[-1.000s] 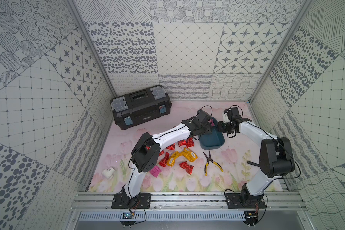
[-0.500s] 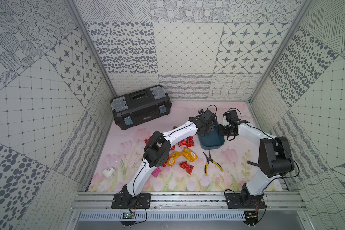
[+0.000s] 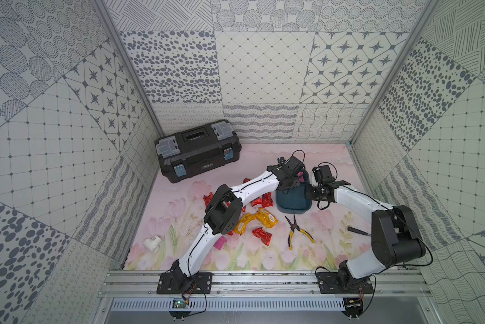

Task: Take the tea bags out of the storage box
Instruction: Pick up the storage box at the center of the board.

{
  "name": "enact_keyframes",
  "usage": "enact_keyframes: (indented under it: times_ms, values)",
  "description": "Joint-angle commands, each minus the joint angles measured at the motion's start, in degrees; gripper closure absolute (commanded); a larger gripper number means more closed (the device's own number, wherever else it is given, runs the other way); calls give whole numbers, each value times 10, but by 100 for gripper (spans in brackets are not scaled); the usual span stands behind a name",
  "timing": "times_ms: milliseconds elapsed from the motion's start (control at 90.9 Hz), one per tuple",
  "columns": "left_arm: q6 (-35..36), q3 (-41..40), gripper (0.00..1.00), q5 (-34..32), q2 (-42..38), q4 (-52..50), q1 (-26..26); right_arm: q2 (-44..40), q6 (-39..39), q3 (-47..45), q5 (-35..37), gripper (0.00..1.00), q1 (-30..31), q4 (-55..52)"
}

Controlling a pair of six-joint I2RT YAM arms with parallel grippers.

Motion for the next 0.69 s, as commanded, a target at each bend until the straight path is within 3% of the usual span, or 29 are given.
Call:
enact_keyframes:
  times_ms: [0,682]
  values:
    - [3,7,45,15,5,-15,7,-47,22,-28,31,100,8,56]
    - [-27,49,38,37,62,13,5,-165,34,-126,31,100,17,142]
